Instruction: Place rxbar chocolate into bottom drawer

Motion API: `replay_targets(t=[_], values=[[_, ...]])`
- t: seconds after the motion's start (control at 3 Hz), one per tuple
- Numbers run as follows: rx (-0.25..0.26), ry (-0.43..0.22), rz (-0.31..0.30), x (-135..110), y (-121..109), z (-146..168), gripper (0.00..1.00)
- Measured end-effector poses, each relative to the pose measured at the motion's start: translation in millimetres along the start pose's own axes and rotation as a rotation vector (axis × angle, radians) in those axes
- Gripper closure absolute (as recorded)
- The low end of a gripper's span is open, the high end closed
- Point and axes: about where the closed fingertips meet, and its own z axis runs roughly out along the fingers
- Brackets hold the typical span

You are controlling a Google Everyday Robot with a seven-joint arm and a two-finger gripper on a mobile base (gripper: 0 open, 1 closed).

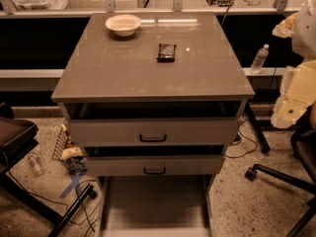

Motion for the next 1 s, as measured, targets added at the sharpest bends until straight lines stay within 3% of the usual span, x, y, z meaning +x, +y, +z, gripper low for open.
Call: replay_targets(t=[0.33, 0.67, 1.0], values=[[0.000, 0.000, 0.000, 0.0, 0.0, 0.0, 0.00], [0.045, -0.052, 0.091, -6.2, -35.4, 19.3, 0.00], [0.071, -0.061, 0.234, -13.4, -74.3, 38.6, 0.00]])
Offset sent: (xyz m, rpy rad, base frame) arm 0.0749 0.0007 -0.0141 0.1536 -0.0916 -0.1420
